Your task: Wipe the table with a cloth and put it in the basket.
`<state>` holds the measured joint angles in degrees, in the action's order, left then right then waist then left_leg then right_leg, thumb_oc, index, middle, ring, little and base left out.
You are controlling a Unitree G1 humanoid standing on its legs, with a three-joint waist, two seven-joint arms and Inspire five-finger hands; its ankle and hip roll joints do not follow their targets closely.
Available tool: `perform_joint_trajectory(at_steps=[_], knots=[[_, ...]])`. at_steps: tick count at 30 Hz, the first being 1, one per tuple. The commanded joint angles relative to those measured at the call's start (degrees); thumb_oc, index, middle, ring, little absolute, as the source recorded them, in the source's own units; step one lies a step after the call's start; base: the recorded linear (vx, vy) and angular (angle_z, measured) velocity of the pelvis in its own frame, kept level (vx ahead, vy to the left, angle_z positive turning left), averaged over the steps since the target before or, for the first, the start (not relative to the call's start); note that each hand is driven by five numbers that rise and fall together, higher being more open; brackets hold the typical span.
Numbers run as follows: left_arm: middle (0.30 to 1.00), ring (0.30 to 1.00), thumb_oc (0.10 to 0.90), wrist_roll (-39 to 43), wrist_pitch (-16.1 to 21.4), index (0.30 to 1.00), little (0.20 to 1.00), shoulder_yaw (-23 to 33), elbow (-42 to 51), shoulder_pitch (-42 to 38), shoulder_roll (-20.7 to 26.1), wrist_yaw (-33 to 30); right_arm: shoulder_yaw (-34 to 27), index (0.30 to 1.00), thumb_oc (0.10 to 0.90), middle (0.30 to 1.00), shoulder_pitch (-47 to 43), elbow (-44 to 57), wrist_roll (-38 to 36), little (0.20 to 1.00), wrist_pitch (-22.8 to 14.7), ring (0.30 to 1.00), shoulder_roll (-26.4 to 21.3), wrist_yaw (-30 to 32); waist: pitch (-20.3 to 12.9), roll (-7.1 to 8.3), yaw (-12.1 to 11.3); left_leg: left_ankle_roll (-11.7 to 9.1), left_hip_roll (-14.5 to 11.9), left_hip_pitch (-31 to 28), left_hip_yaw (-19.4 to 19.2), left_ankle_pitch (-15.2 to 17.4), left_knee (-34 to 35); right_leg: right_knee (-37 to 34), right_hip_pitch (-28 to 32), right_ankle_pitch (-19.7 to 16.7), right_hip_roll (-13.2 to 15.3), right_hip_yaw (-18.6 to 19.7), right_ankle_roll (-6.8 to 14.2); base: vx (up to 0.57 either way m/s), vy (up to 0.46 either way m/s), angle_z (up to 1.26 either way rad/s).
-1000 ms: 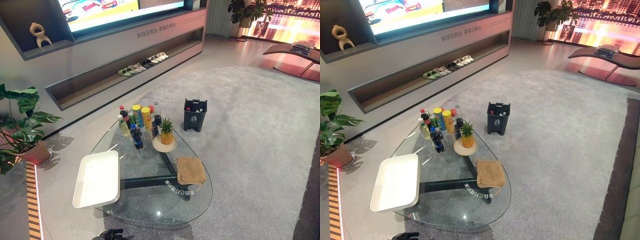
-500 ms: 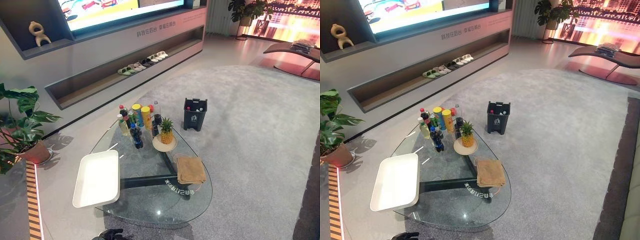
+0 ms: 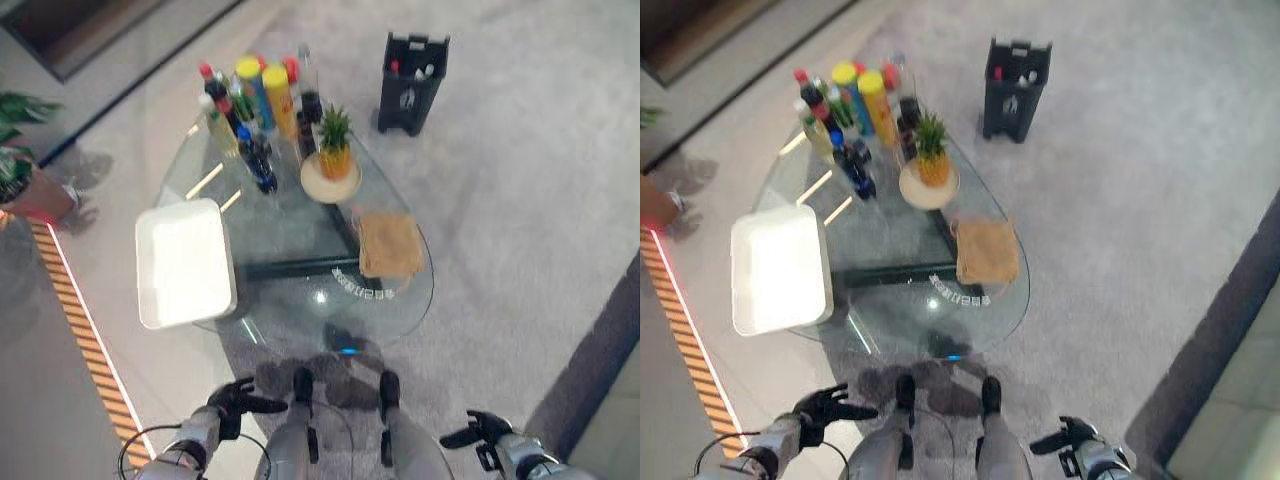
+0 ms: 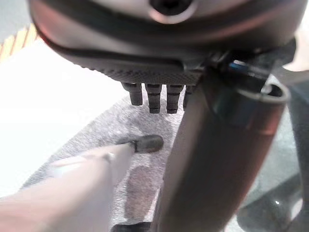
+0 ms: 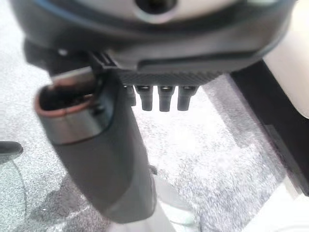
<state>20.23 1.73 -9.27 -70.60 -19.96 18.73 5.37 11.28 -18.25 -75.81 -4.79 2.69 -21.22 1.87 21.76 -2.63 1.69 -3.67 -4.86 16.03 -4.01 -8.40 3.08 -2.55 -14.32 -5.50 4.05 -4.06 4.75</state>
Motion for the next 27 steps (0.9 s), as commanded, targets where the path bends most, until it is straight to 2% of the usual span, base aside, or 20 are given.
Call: perform_joint_trajectory(at_steps=[1,7,13,17,24,27], knots=[[0.900,0.900,0.800,4.5,1.9,0.900,0.900,-0.7,-1.1,-2.7,4.5,-2.0,2.3,0.900,0.800,0.900,0.5,0.3,-4.2,0.900,0.1,0.900,-2.9,2.6,1.8,3.09,-0.8,0.6,2.4,4.7,2.6,3.2,-5.9,8.0,-7.5,0.7,1.9,1.5,0.2,-0.24,-0.085,0.03],[0.900,0.900,0.800,9.4,1.8,0.900,0.900,0.3,1.6,-4.6,5.4,-1.3,0.6,0.900,0.800,0.900,-3.1,2.7,-8.2,0.900,-2.5,0.900,-4.5,6.4,5.2,4.45,-1.5,0.7,3.7,17.1,4.2,6.0,-19.9,19.5,-18.4,3.6,2.1,0.8,-0.3,-0.14,-0.059,0.08],[0.900,0.900,0.800,16.2,1.0,0.900,0.900,1.4,3.3,-5.2,5.4,-0.4,-0.1,0.900,0.800,0.900,-6.7,4.9,-8.6,0.900,-4.6,0.900,-5.9,10.1,6.3,4.62,-2.1,0.8,3.4,23.0,4.7,8.3,-26.7,25.8,-24.1,5.9,1.4,0.8,-1.0,-0.04,-0.058,0.11],[0.900,0.900,0.800,20.2,0.2,0.900,0.900,2.8,3.8,-5.1,5.9,-0.3,-1.1,0.900,0.800,0.900,-8.5,6.8,-8.9,0.900,-6.8,0.900,-6.6,13.4,6.8,4.68,-2.4,0.9,3.1,26.1,5.2,9.6,-29.8,28.7,-27.1,6.9,1.2,0.7,-1.3,0.00,-0.066,0.04],[0.900,0.900,0.800,19.5,-0.7,0.900,0.900,3.2,3.5,-5.9,7.5,-0.7,-3.1,0.900,0.800,0.900,-11.4,8.9,-11.0,0.900,-8.8,0.900,-10.0,17.3,7.8,4.51,-3.0,1.0,3.0,29.3,6.1,10.3,-32.5,32.0,-30.1,7.7,1.1,0.2,-1.9,0.02,-0.056,0.04],[0.900,0.900,0.800,19.2,-1.2,0.900,0.900,2.7,4.3,-5.7,7.8,-0.6,-4.6,0.900,0.800,0.900,-12.0,10.4,-11.9,0.900,-11.0,0.900,-11.8,19.3,8.0,4.41,-3.1,1.1,3.2,30.1,6.4,10.4,-33.0,32.4,-30.9,7.6,1.1,-0.1,-2.0,0.03,-0.047,0.05]])
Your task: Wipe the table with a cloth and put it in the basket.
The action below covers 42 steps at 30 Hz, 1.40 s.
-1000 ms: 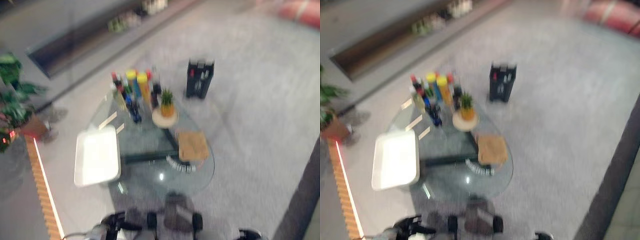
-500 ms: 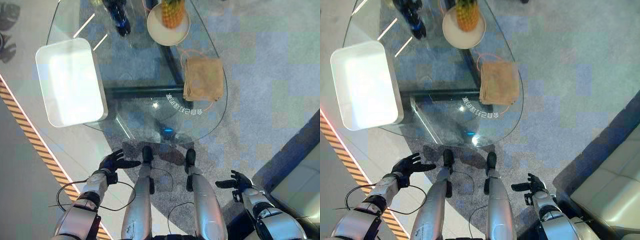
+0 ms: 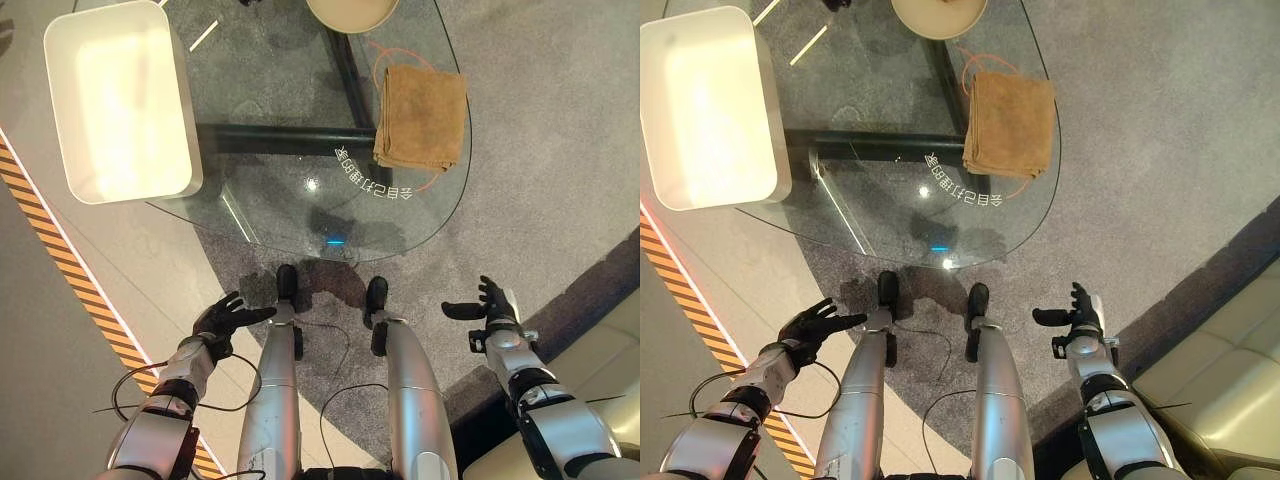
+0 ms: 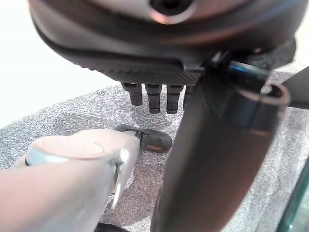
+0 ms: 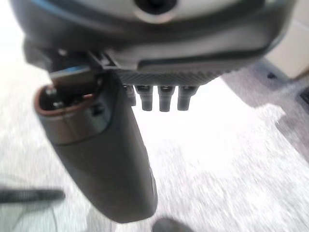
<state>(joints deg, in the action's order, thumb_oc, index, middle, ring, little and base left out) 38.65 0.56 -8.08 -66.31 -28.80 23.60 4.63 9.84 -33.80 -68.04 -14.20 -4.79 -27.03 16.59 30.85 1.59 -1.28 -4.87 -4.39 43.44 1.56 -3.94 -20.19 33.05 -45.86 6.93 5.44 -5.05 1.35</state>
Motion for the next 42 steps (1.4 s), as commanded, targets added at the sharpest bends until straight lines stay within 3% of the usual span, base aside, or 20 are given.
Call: perform_joint_trajectory(at_steps=[1,12,25,31,42], knots=[[0.900,0.900,0.800,0.9,-0.2,0.900,0.900,1.3,0.3,3.2,3.1,0.1,-3.4,0.900,0.800,0.900,3.3,3.1,-2.4,0.900,-4.2,0.900,-6.4,5.2,-1.1,0.19,-0.2,2.3,2.7,2.9,0.9,6.0,-9.9,-3.2,0.5,-4.9,-0.2,0.7,1.4,0.03,-0.051,0.10],[0.900,0.900,0.800,2.8,1.0,0.900,0.900,-1.1,0.7,3.6,3.9,0.8,-1.0,0.900,0.800,0.900,-6.6,13.9,-0.9,0.900,-7.2,0.900,-16.1,13.9,-1.1,-0.07,-0.4,2.0,3.1,4.7,1.3,5.4,-9.6,-4.0,-0.9,-5.8,-0.1,-0.1,1.3,0.01,-0.022,0.03],[0.900,0.900,0.800,4.7,2.5,0.900,0.900,-2.6,-0.1,3.4,4.6,1.9,9.6,0.900,0.800,0.900,-23.6,22.9,2.1,0.900,-3.6,0.900,-24.3,18.8,-1.1,-1.00,-0.8,1.4,3.6,4.2,0.9,3.8,-5.6,-7.6,-0.7,-6.3,0.0,-0.8,1.2,-0.01,0.003,0.00],[0.900,0.900,0.800,5.5,2.4,0.900,0.900,-3.7,1.3,3.2,4.4,1.2,16.4,0.900,0.800,0.900,-32.9,23.8,5.8,0.900,-1.1,0.900,-25.4,17.5,-1.1,-1.67,-1.4,1.4,4.0,4.4,1.1,3.0,-3.7,-9.4,-1.1,-6.8,0.1,-1.1,1.2,-0.01,0.000,0.00],[0.900,0.900,0.800,4.8,1.2,0.900,0.900,-4.0,3.0,3.3,5.1,1.6,27.6,0.900,0.800,0.900,-42.8,28.3,9.7,0.900,6.6,0.900,-24.9,5.9,-1.1,-2.08,-2.4,1.5,4.2,4.2,1.2,1.8,-0.8,-11.0,-1.2,-6.7,0.3,-2.3,0.6,0.00,0.000,0.00]])
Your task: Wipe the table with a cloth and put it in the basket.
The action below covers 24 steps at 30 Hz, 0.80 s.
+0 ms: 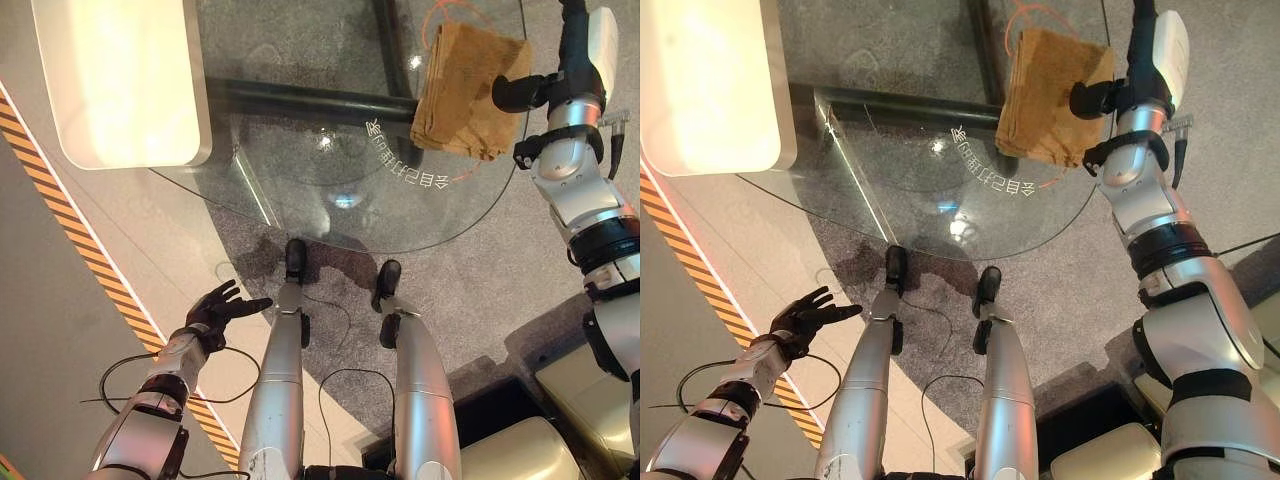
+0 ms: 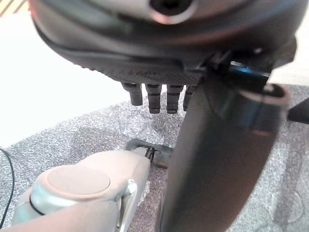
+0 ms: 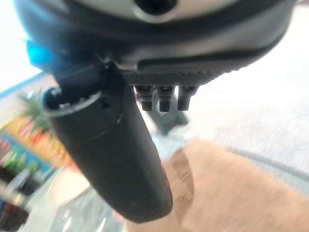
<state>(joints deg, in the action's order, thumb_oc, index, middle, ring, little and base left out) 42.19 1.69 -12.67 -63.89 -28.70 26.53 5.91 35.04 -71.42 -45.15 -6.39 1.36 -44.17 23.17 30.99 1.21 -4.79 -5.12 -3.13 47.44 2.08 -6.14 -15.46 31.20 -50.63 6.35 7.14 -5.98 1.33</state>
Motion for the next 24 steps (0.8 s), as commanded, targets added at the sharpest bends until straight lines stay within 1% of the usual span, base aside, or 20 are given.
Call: perform_joint_trajectory(at_steps=[1,6,8,13,14,15,16,17,20,21,22,24], knots=[[0.900,0.900,0.800,1.1,-0.1,0.900,0.900,0.5,0.9,3.3,2.2,0.3,3.0,0.900,0.800,0.900,-5.8,5.2,2.2,0.900,1.1,0.900,-7.6,-1.8,-1.2,-1.71,0.9,1.8,3.0,0.2,0.7,4.0,-5.5,-9.2,3.6,-6.1,-1.4,-1.5,0.6,0.01,-0.018,0.03],[0.900,0.900,0.800,0.5,-0.2,0.900,0.900,0.3,1.7,3.6,2.4,0.4,4.8,0.900,0.800,0.900,-7.5,3.3,2.8,0.900,2.4,0.900,-7.2,-4.0,-1.2,-1.75,0.3,1.9,3.1,0.0,0.8,3.9,-5.1,-9.3,3.8,-6.1,-1.2,-2.0,0.5,0.00,-0.017,0.01],[0.900,0.900,0.800,0.3,-0.7,0.900,0.900,0.4,2.0,3.5,2.6,0.4,6.1,0.900,0.800,0.900,-8.7,2.7,4.0,0.900,4.3,0.900,-7.2,-6.2,-1.2,-1.74,0.1,1.9,3.1,0.1,0.9,3.8,-5.2,-9.1,3.7,-6.1,-1.1,-2.2,0.5,0.01,-0.019,0.04],[0.900,0.900,0.800,0.1,-1.1,0.900,0.900,0.2,2.5,3.7,3.2,0.7,8.4,0.900,0.800,0.900,-10.3,1.6,5.6,0.900,7.1,0.900,-7.6,-8.2,-1.2,-1.83,-0.3,2.1,3.2,0.0,1.0,3.7,-5.2,-8.8,3.6,-6.1,-1.1,-2.4,0.4,0.02,-0.015,0.02],[0.900,0.900,0.800,-0.1,-1.0,0.900,0.900,0.1,2.6,4.1,3.0,0.6,9.0,0.900,0.800,0.900,-10.3,1.2,6.0,0.900,7.6,0.900,-7.4,-8.6,-1.2,-1.86,-0.5,1.9,3.1,-1.1,1.1,5.5,-5.5,-8.1,4.5,-4.5,-1.3,-2.1,0.8,0.08,-0.027,0.02],[0.900,0.900,0.800,-0.1,-1.1,0.900,0.900,0.0,2.8,4.2,3.0,0.5,9.3,0.900,0.800,0.900,-10.5,0.9,6.8,0.900,8.0,0.900,-7.4,-8.9,-1.2,-1.89,-0.5,1.9,3.1,-1.1,1.1,5.5,-5.6,-8.0,4.4,-4.4,-1.3,-2.1,0.8,0.08,-0.023,0.03],[0.900,0.900,0.800,-0.1,-1.2,0.900,0.900,0.0,2.9,4.2,3.0,0.4,9.8,0.900,0.800,0.900,-10.9,0.5,7.7,0.900,8.4,0.900,-7.5,-9.2,-1.2,-1.91,-0.6,1.9,3.1,-1.0,1.1,5.5,-5.6,-7.9,4.3,-4.5,-1.3,-2.1,0.8,-0.05,0.015,0.03],[0.900,0.900,0.800,-0.1,-1.3,0.900,0.900,0.1,2.9,3.9,3.1,0.4,9.9,0.900,0.800,0.900,-11.3,0.3,8.3,0.900,8.7,0.900,-7.6,-9.5,-1.2,-1.88,-0.5,2.1,3.3,0.2,1.0,3.7,-5.3,-8.5,3.3,-6.1,-1.1,-2.4,0.5,-0.05,0.016,0.04],[0.900,0.900,0.800,-0.2,-1.6,0.900,0.900,0.0,3.2,3.7,3.3,0.5,11.7,0.900,0.800,0.900,-12.7,-1.1,10.5,0.900,10.0,0.900,-7.8,-10.2,-1.2,-2.09,-0.7,2.2,3.4,0.5,1.1,3.6,-5.2,-8.4,2.9,-6.2,-1.1,-2.4,0.5,0.01,-0.004,0.01],[0.900,0.900,0.800,-0.2,-1.6,0.900,0.900,-0.2,3.4,4.3,3.3,0.4,12.4,0.900,0.800,0.900,-12.8,-1.3,11.7,0.900,10.5,0.900,-8.0,-10.7,-1.2,-2.17,-0.8,2.1,3.2,-0.7,1.2,5.3,-5.5,-7.7,3.8,-4.5,-1.4,-2.0,0.8,0.00,0.000,0.00],[0.900,0.900,0.800,-0.2,-1.5,0.900,0.900,-0.2,3.5,4.1,3.4,0.4,12.5,0.900,0.800,0.900,-13.2,-1.5,12.6,0.900,10.5,0.900,-8.3,-10.8,-1.2,-2.14,-0.7,2.3,3.4,0.6,1.1,3.6,-5.2,-8.3,2.8,-6.2,-1.1,-2.4,0.5,0.00,0.000,0.00],[0.900,0.900,0.800,-0.4,-1.7,0.900,0.900,-0.2,3.8,4.2,3.7,0.4,13.5,0.900,0.800,0.900,-13.6,-1.7,13.6,0.900,11.1,0.900,-8.6,-10.9,-1.2,-2.22,-0.8,2.4,3.5,0.8,1.2,3.4,-5.2,-8.2,2.5,-6.3,-1.2,-2.4,0.5,-0.02,0.006,0.01]])
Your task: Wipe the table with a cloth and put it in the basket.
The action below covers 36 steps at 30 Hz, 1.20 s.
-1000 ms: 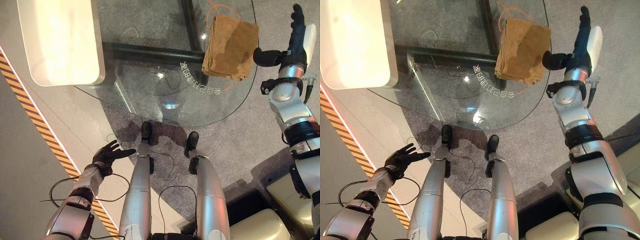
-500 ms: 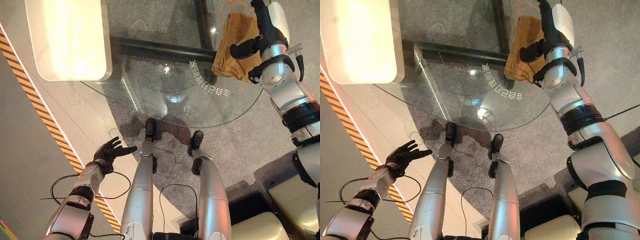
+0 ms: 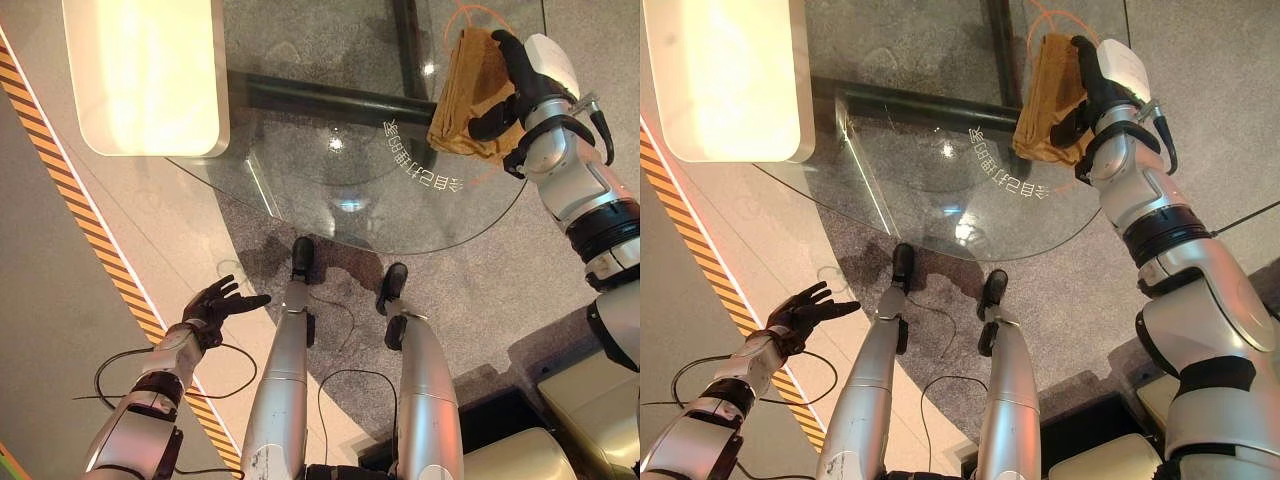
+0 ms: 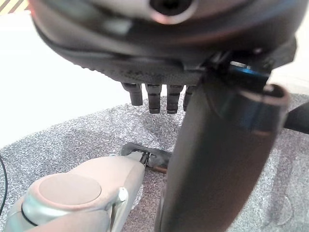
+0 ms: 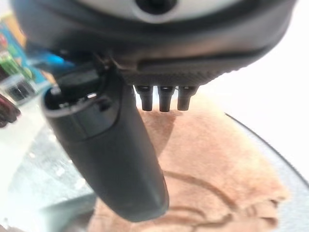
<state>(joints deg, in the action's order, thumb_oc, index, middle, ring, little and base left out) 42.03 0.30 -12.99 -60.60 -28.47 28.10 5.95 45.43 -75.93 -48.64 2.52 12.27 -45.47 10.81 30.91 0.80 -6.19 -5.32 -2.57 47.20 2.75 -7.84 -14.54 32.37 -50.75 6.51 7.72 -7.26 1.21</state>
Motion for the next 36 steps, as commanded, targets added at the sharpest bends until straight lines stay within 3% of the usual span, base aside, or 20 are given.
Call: perform_joint_trajectory(at_steps=[1,9,11,12,13,27,36], knots=[[0.900,0.900,0.800,-0.1,-0.6,0.900,0.900,0.0,0.6,3.8,2.3,0.3,3.5,0.900,0.800,0.900,-9.6,1.7,5.3,0.900,0.5,0.900,-7.3,1.2,-1.1,-1.82,0.6,2.6,3.0,1.1,0.6,5.1,-6.1,-9.4,2.5,-6.5,-1.8,-1.1,0.6,0.00,0.000,0.00],[0.900,0.900,0.800,-0.3,-1.2,0.900,0.900,-0.2,1.1,4.2,3.0,1.0,6.9,0.900,0.800,0.900,-11.9,0.6,11.5,0.900,1.3,0.900,-7.7,1.2,-1.1,-1.74,0.0,2.5,2.8,0.2,1.0,6.6,-6.3,-8.4,3.2,-4.9,-2.1,-0.8,1.1,0.03,-0.016,0.01],[0.900,0.900,0.800,-0.5,-1.1,0.900,0.900,-0.4,1.0,4.2,2.8,0.8,7.4,0.900,0.800,0.900,-12.6,0.5,11.2,0.900,1.9,0.900,-7.5,0.4,-1.1,-1.64,-0.1,2.5,2.9,0.3,1.2,6.6,-6.3,-8.4,3.1,-5.0,-2.2,-0.9,1.1,-0.02,-0.021,0.04],[0.900,0.900,0.800,-0.5,-1.1,0.900,0.900,-0.3,1.2,3.8,2.9,0.7,7.6,0.900,0.800,0.900,-13.2,0.6,11.3,0.900,2.1,0.900,-7.6,0.0,-1.1,-1.56,-0.1,2.7,3.1,1.6,1.1,4.8,-5.9,-9.1,2.1,-6.7,-2.0,-1.3,0.7,0.00,0.000,0.00],[0.900,0.900,0.800,-0.6,-1.3,0.900,0.900,-0.4,1.3,4.2,2.8,0.6,7.9,0.900,0.800,0.900,-13.0,0.8,11.6,0.900,2.4,0.900,-7.4,-0.5,-1.1,-1.57,-0.3,2.5,2.9,0.3,1.2,6.5,-6.2,-8.5,3.1,-5.0,-2.2,-0.9,1.1,0.00,0.000,0.00],[0.900,0.900,0.800,-1.2,-1.9,0.900,0.900,-0.4,1.6,3.8,3.5,1.8,10.3,0.900,0.800,0.900,-13.9,-3.1,14.1,0.900,3.1,0.900,-5.9,-7.6,-1.1,-1.87,-1.3,2.8,3.3,1.2,1.7,6.3,-6.3,-8.1,2.2,-5.0,-2.0,-1.6,0.9,0.01,-0.003,0.00],[0.900,0.900,0.800,-0.9,-1.8,0.900,0.900,-1.1,2.4,4.4,3.6,1.6,12.8,0.900,0.800,0.900,-15.8,-4.2,18.7,0.900,2.8,0.900,-6.0,-5.6,-1.1,-2.34,-1.5,2.9,3.4,1.6,1.8,6.0,-6.1,-7.9,1.6,-5.1,-2.0,-1.6,0.9,0.00,-0.005,0.01]])
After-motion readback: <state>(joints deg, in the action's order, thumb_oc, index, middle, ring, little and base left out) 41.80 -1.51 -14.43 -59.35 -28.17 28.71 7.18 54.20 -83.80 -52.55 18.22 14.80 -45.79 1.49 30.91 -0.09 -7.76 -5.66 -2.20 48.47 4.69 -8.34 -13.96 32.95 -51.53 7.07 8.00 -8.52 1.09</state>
